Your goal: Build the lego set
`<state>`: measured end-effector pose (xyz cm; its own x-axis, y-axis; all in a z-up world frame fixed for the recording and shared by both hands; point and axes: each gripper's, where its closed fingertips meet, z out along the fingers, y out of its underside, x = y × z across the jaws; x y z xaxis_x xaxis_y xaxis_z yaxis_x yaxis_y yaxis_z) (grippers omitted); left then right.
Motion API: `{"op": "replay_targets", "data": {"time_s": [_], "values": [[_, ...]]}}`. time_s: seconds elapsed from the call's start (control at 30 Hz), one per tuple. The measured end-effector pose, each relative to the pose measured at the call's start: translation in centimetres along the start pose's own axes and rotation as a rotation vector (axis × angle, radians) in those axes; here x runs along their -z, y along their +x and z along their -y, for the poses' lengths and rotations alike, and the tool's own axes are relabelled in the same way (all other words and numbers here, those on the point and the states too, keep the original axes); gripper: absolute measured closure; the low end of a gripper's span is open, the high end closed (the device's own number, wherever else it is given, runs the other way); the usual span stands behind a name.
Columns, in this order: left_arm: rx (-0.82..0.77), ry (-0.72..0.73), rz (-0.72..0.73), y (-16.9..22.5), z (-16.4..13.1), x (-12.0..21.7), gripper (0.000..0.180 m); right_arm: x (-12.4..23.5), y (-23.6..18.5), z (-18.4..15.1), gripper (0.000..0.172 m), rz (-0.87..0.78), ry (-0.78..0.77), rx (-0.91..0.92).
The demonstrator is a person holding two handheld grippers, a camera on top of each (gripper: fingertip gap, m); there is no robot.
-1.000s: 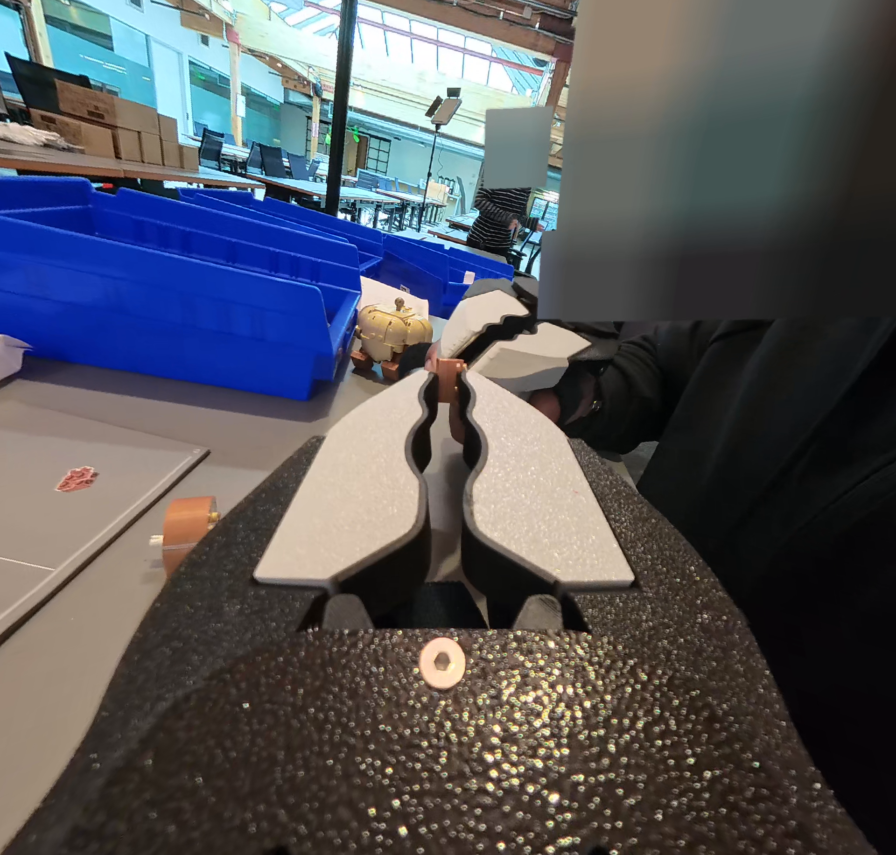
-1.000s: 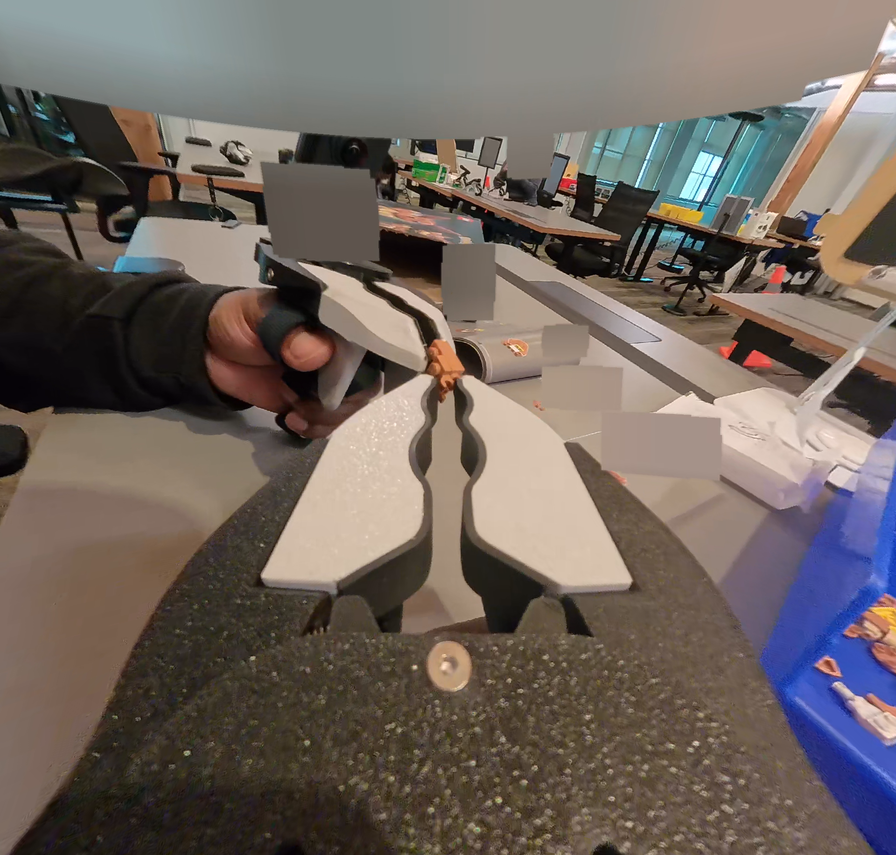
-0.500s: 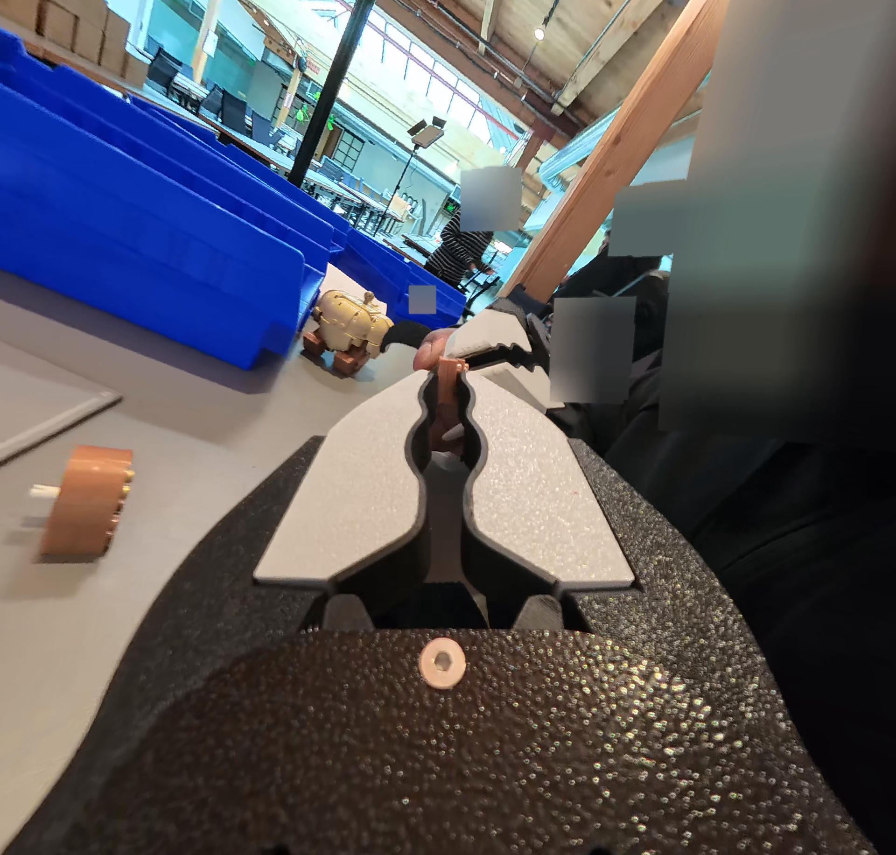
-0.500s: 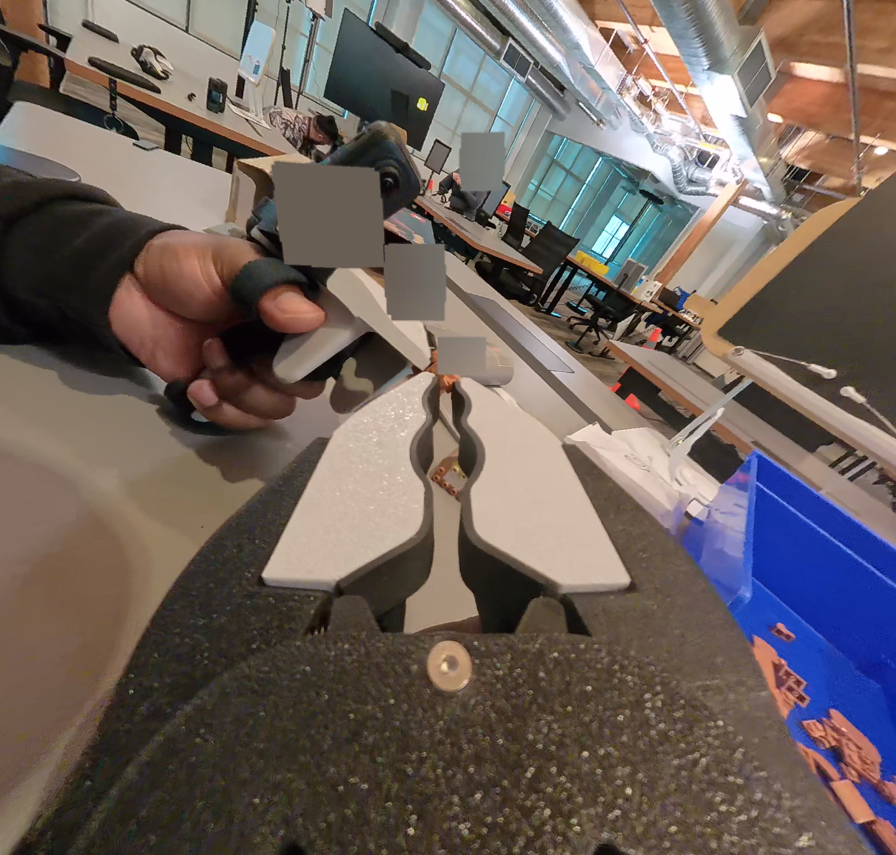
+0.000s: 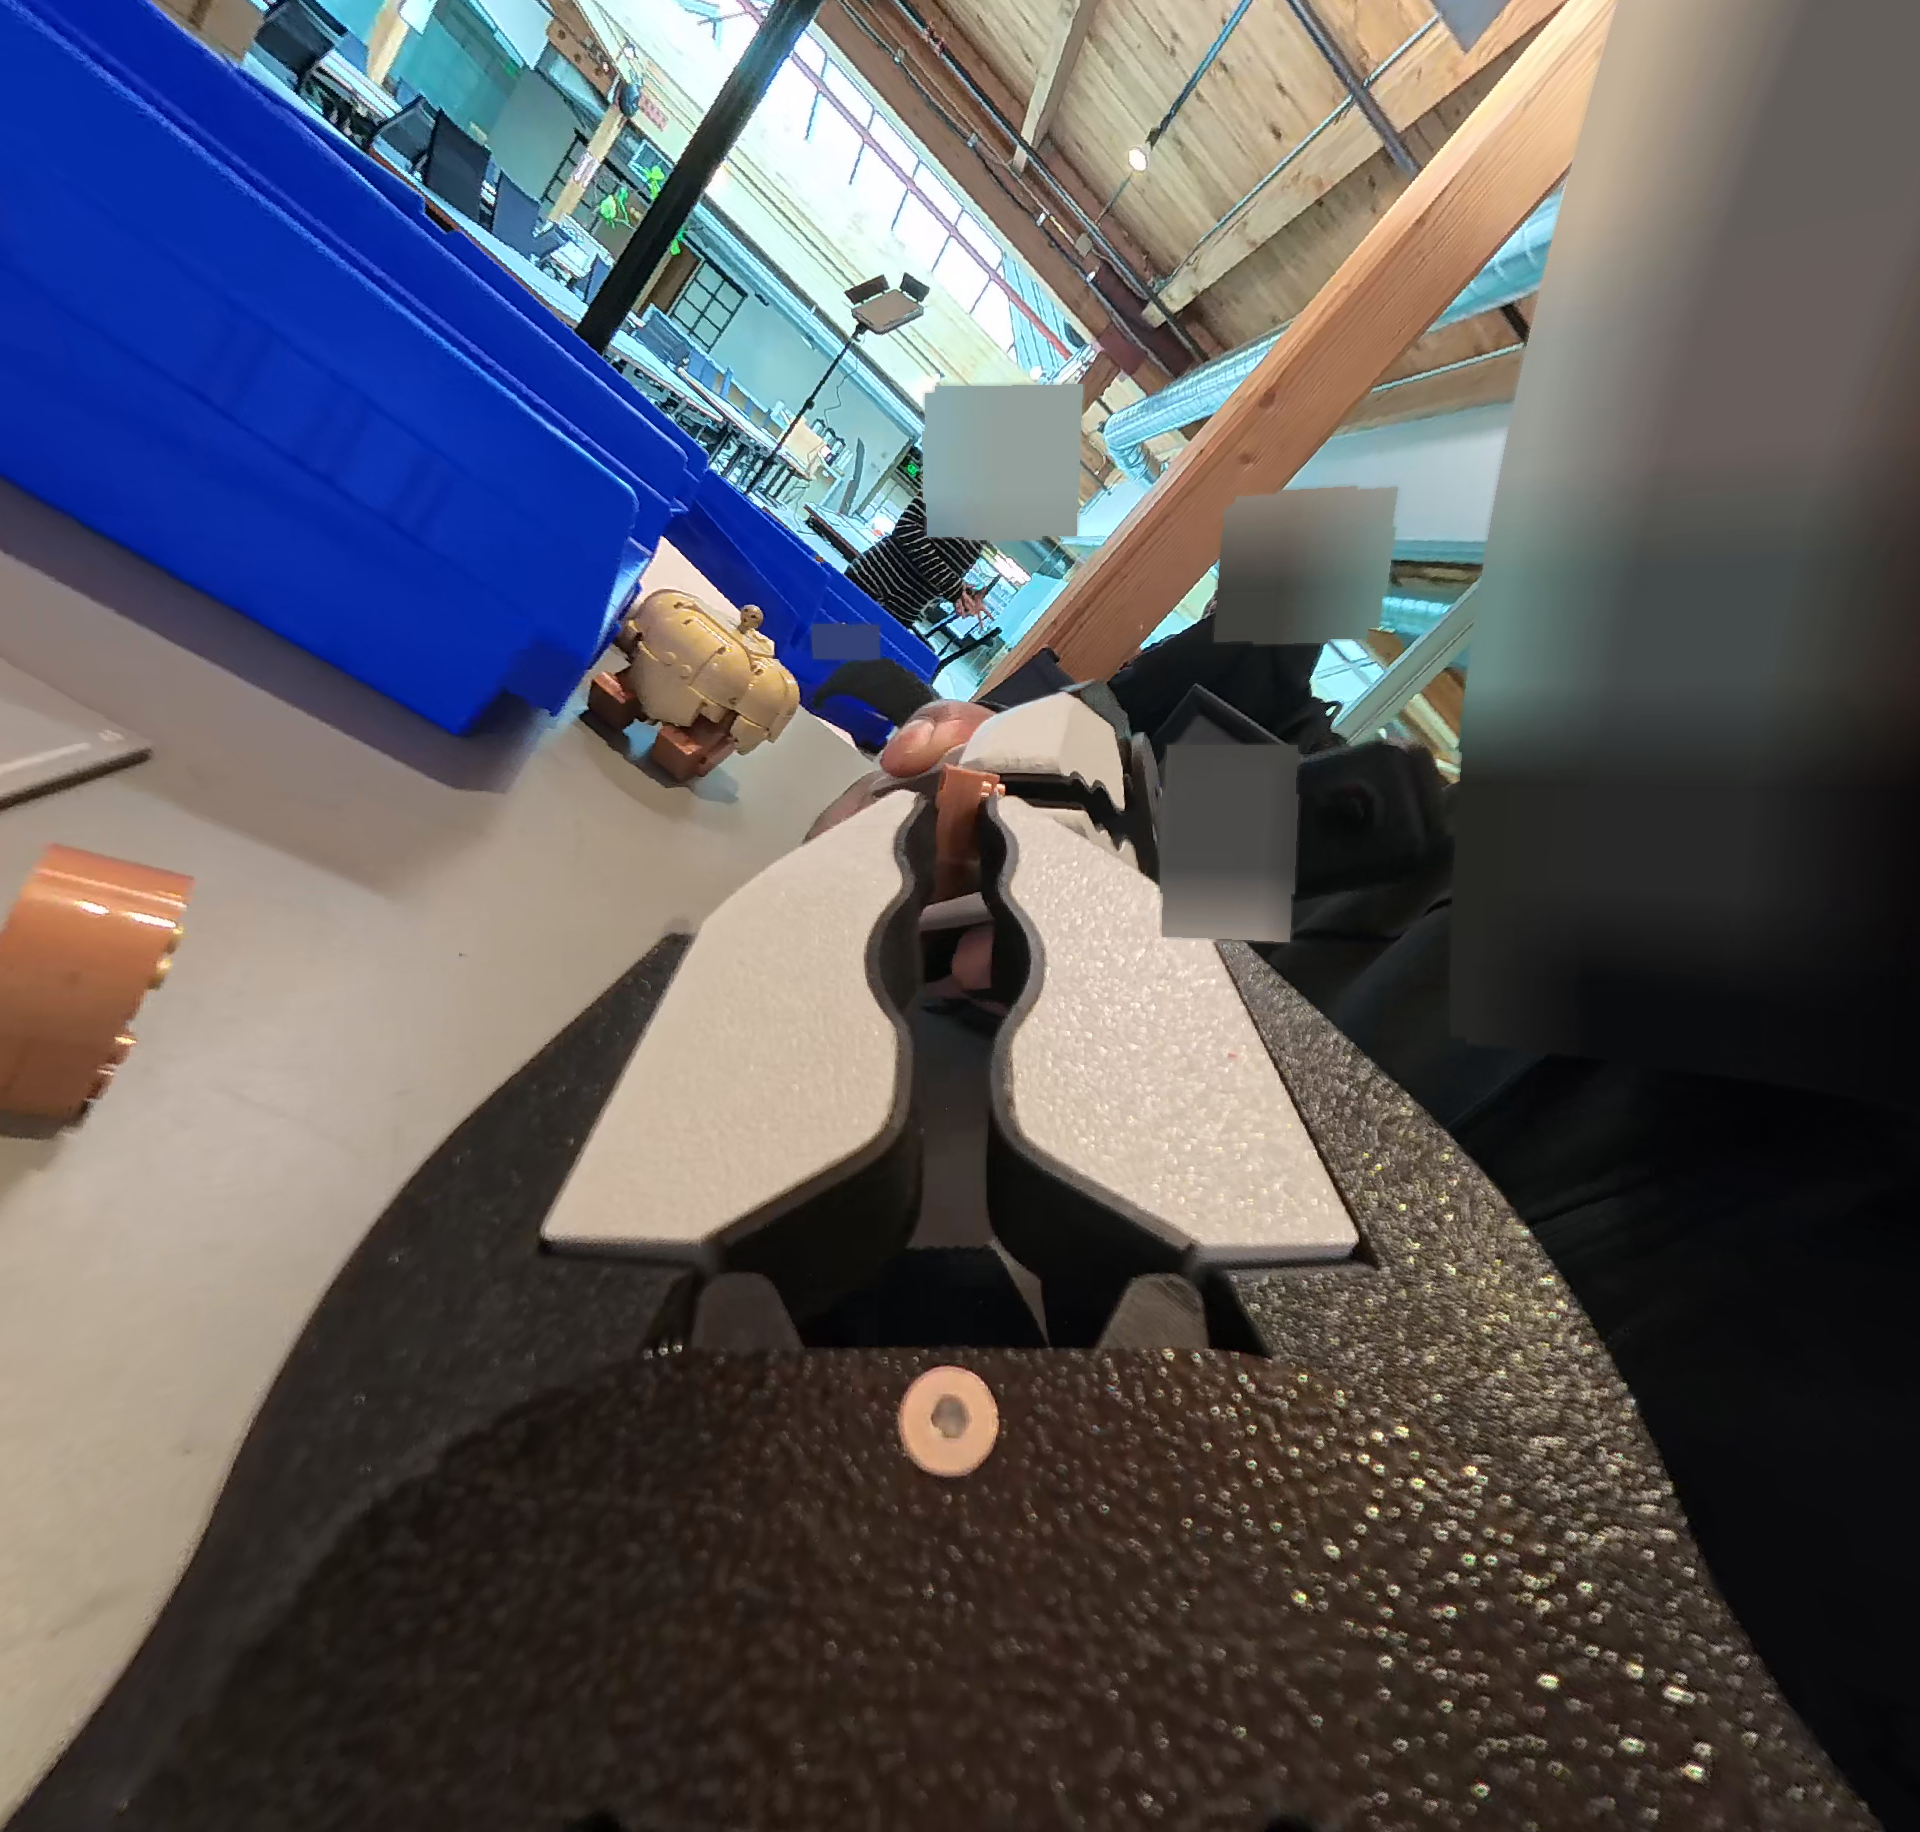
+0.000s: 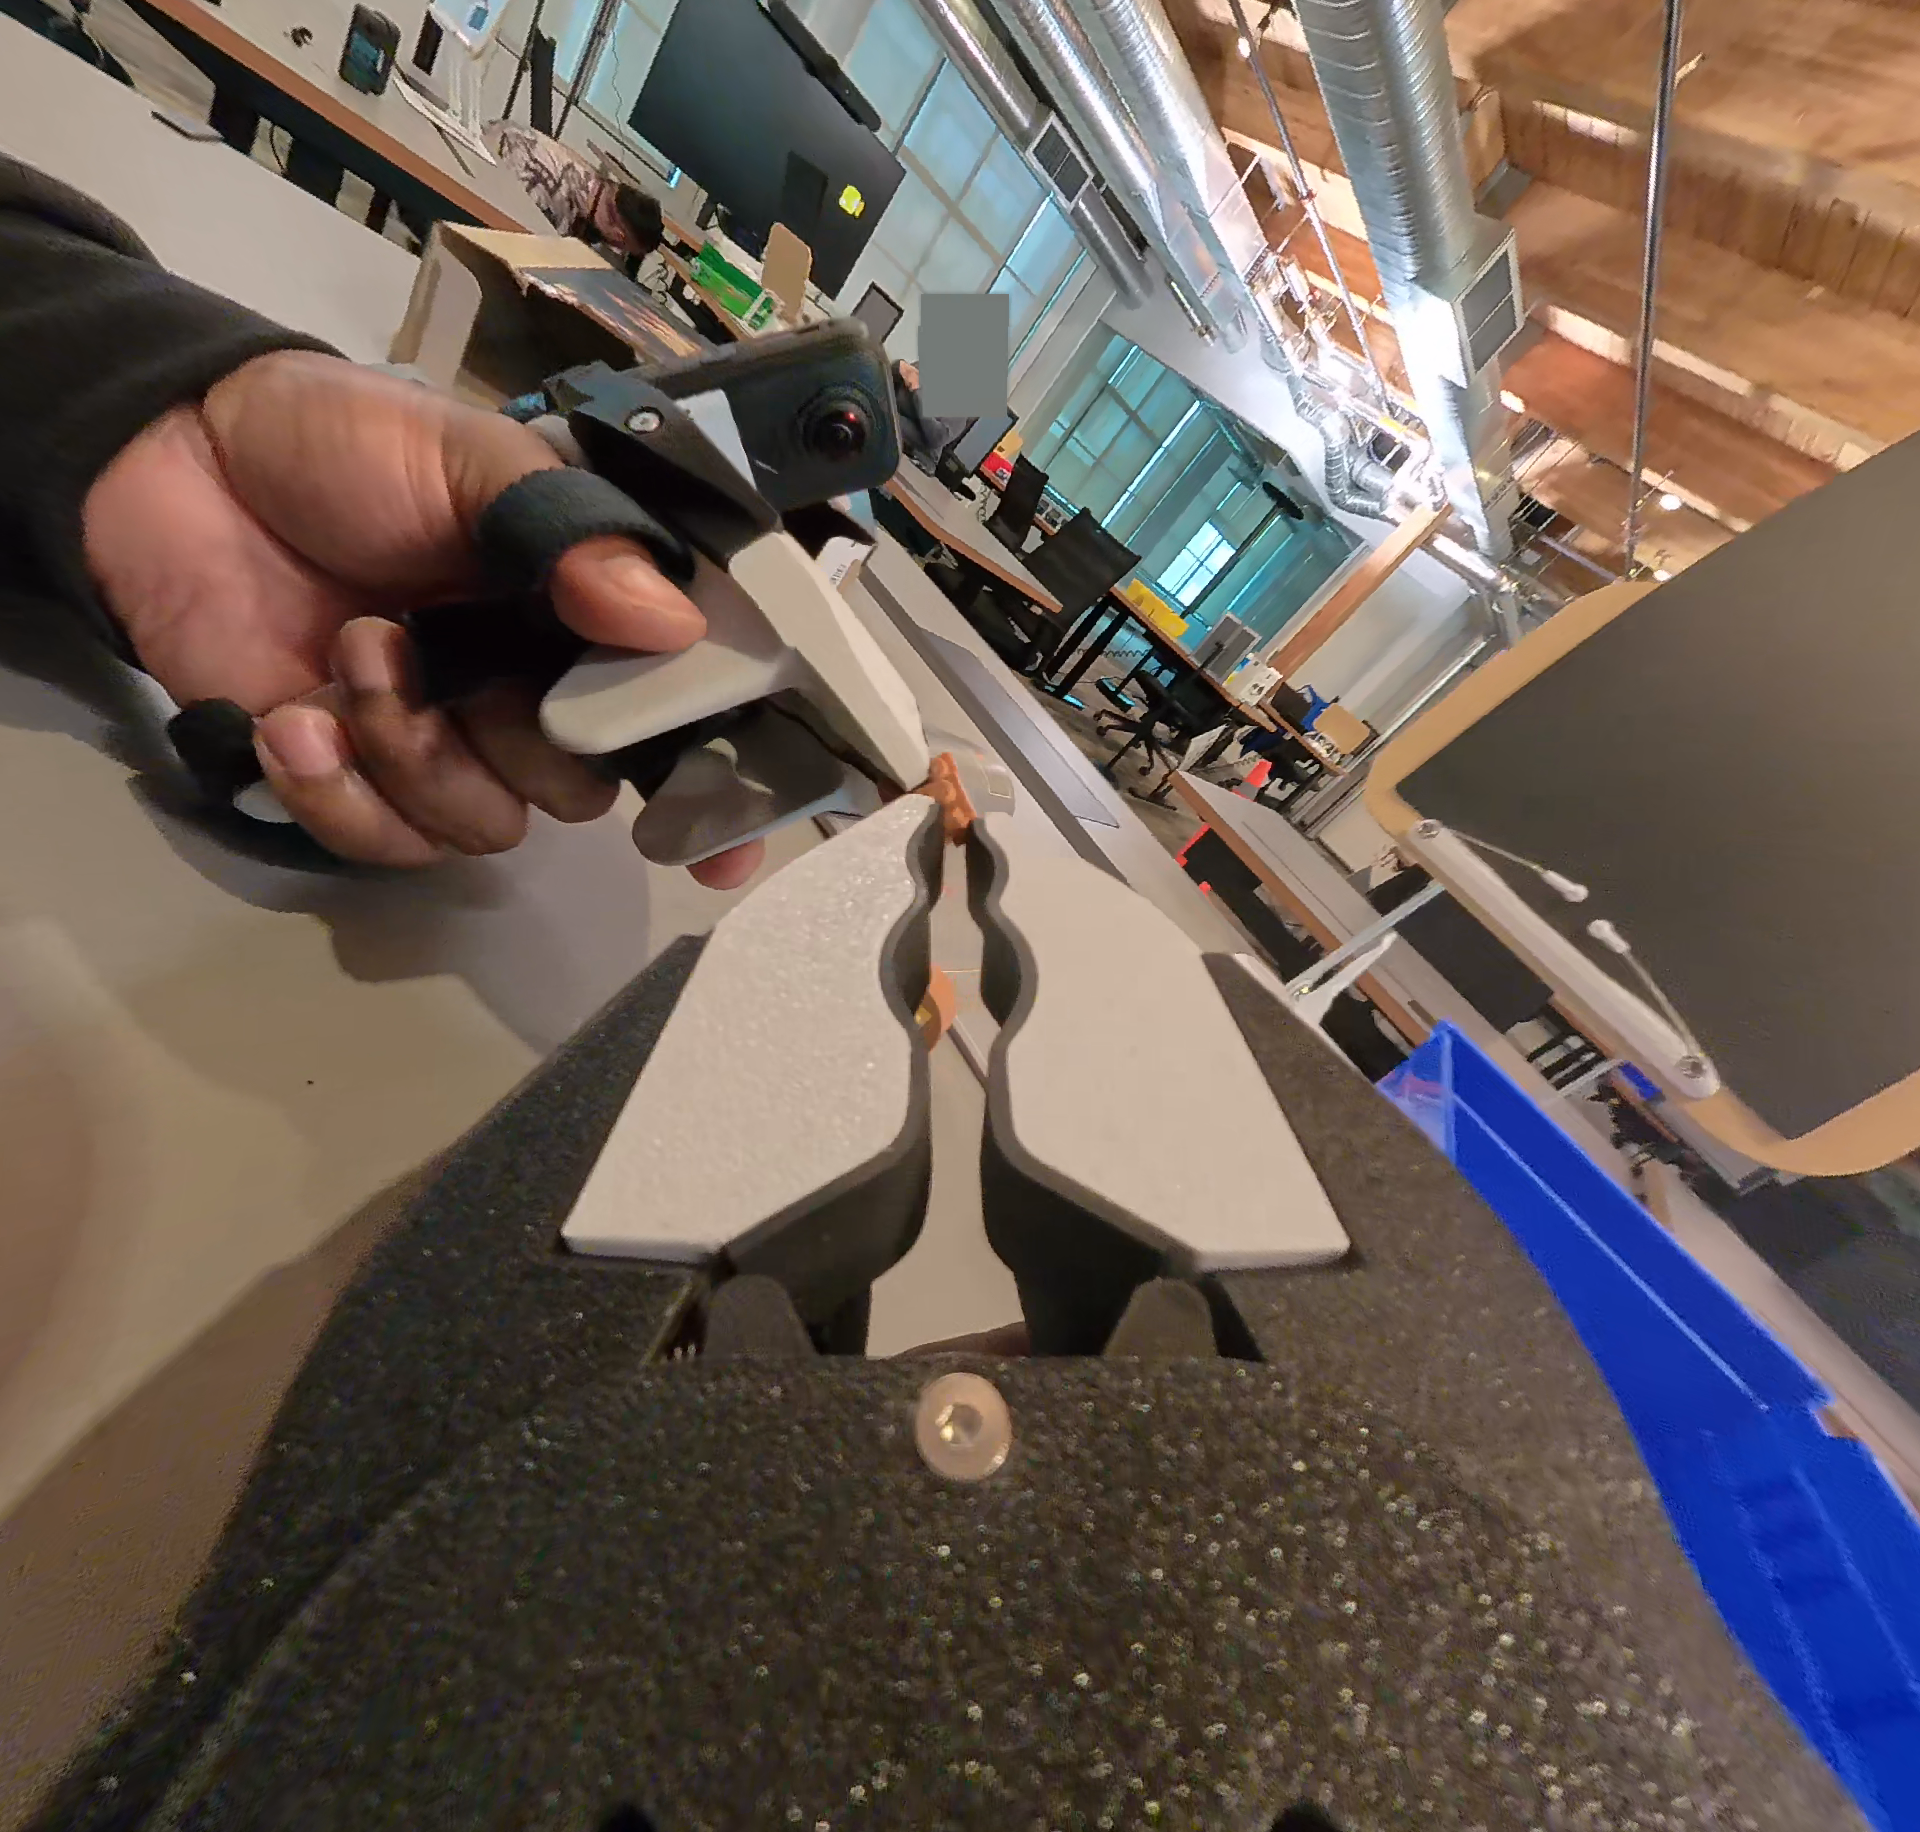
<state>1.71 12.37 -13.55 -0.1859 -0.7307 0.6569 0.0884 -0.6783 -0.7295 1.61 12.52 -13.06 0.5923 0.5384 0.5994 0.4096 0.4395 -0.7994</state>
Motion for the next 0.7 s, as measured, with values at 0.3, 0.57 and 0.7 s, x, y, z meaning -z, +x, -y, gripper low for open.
{"op": "replay_targets", "data": {"time_s": [0.3, 0.57, 0.7], "values": [[0.001, 0.013, 0.006, -0.05, 0.12, 0.19, 0.173, -0.25, 0.05, 0.01, 0.167, 0.007, 0.008, -0.087], [-0.226, -0.014, 0.105, -0.48, 0.44, 0.74, 0.173, -0.66, -0.09, -0.72, 0.159, 0.193, -0.004, -0.565], [-0.310, -0.041, 0.128, -0.49, 0.26, 0.68, 0.173, -0.56, -0.46, -0.81, 0.162, 0.283, -0.006, -0.722]]}}
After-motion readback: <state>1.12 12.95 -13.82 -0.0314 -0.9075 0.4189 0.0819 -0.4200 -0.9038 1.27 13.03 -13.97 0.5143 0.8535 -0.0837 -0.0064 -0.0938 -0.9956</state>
